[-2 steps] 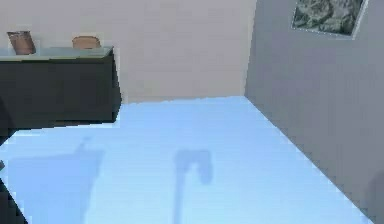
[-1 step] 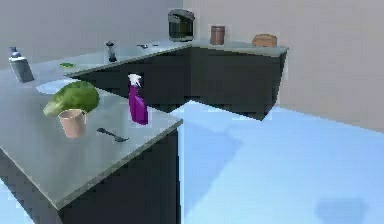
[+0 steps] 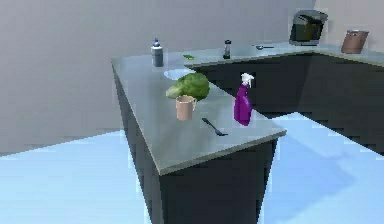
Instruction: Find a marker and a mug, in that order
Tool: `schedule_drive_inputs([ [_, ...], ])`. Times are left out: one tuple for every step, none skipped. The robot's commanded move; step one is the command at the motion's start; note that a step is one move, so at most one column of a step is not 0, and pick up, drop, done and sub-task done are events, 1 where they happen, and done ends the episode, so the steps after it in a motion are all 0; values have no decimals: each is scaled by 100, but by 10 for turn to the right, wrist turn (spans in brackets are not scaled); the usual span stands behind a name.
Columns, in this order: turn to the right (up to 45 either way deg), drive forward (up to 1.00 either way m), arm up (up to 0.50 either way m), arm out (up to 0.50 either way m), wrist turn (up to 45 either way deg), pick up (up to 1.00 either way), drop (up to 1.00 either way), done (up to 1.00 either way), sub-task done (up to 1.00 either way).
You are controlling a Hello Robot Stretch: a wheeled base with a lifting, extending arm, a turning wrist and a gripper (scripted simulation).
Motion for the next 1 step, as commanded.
schedule_drive_inputs([
  [0,0,0,0,0,0,0,100,0],
])
